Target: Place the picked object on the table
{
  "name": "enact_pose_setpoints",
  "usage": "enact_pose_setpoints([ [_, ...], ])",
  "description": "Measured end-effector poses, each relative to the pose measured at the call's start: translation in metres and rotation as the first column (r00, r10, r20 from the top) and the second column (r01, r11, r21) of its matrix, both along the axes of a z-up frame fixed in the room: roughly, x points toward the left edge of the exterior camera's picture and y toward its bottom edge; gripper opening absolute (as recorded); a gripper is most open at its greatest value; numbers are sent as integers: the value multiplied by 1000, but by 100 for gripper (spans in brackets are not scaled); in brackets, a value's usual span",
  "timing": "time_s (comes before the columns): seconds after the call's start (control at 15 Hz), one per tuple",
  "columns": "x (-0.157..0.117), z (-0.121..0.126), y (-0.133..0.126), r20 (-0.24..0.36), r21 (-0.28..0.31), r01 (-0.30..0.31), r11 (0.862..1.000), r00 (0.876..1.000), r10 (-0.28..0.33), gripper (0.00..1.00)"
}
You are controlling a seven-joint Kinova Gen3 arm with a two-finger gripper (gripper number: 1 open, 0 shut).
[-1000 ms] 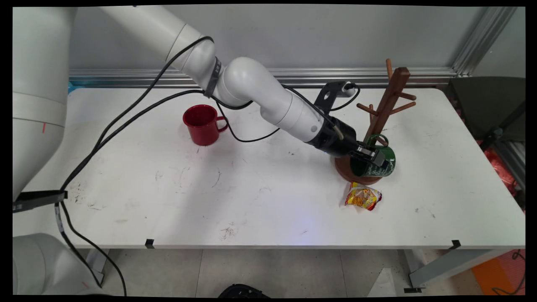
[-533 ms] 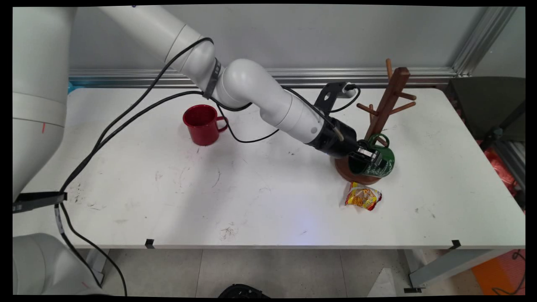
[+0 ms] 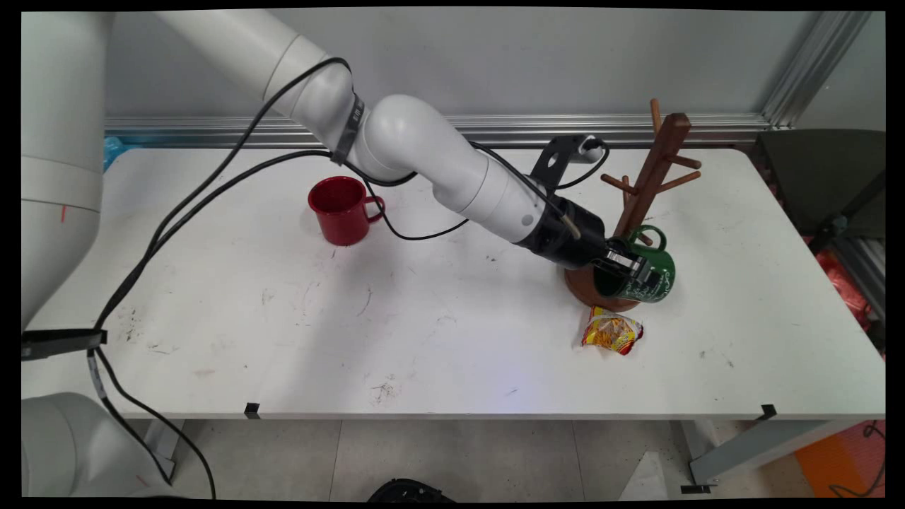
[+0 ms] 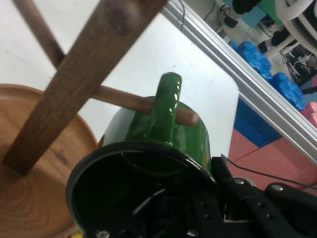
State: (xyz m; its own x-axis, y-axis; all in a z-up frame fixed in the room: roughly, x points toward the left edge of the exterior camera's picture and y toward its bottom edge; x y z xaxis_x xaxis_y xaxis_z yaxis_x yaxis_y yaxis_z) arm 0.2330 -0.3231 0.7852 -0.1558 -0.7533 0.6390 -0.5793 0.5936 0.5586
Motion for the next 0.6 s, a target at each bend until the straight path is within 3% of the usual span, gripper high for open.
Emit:
enact_pose_setpoints([
  [0.6,6,26,31,-20,-9,56,998,998,-56,0],
])
